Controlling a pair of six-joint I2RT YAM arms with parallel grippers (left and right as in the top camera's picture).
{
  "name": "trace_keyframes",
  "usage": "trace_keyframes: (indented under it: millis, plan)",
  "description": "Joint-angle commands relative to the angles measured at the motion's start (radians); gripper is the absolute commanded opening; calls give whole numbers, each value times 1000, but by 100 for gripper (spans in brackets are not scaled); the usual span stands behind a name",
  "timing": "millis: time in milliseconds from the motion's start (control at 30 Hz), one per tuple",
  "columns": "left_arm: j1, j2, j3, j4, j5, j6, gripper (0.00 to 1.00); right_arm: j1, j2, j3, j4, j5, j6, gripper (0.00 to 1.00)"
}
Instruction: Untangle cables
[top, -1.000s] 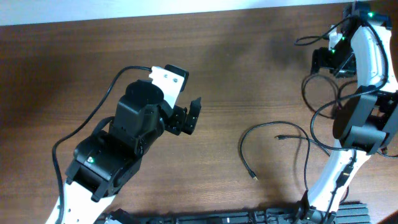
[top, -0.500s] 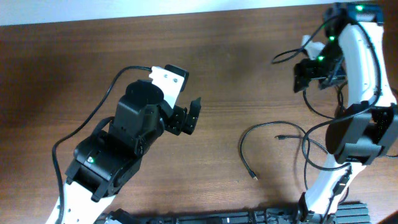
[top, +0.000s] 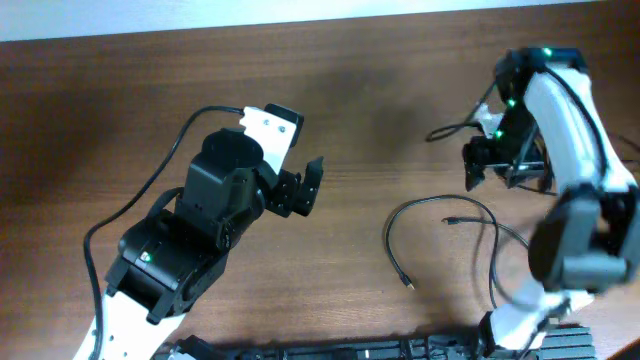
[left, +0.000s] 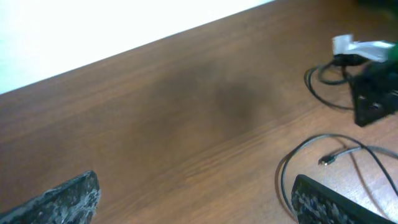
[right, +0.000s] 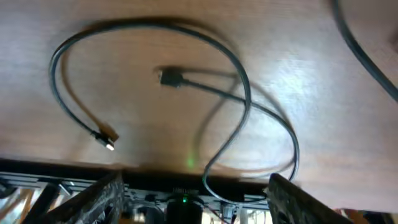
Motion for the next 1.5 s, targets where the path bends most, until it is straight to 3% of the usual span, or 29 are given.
trace_keyframes:
  millis: [0, 67, 133, 200, 367, 567, 933, 1100, 1200, 1333, 1467]
  plan:
    - [0, -2, 7, 0, -8, 16, 99, 5, -245, -100, 72, 65, -10, 77]
    - [0, -2, 7, 0, -8, 16, 99, 4, -379, -256, 241, 72, -111, 90]
    - [0, -2, 7, 0, -8, 16, 99, 3, -390, -322, 290, 74, -171, 91]
    - [0, -2, 7, 0, -8, 16, 99, 4, -381, -437, 404, 116, -219, 99]
    - [0, -2, 7, 0, -8, 16, 99, -1, -345, -637, 559, 209, -434, 99]
    - [0, -2, 7, 0, -8, 16, 99, -35, -270, -673, 644, 62, -565, 99]
    - [0, -2, 7, 0, -8, 16, 99, -36, -133, -674, 819, 180, -569, 99]
    - [0, -2, 7, 0, -8, 16, 99, -36, -127, -674, 866, 130, -702, 100]
    - [0, -2, 7, 0, -8, 16, 99, -36, -127, -675, 874, 21, -779, 96]
    - [0, -2, 7, 0, -8, 16, 99, -35, -92, -675, 888, -103, -778, 90]
    - [0, -2, 7, 0, -8, 16, 99, -34, -45, -675, 883, -116, -781, 77]
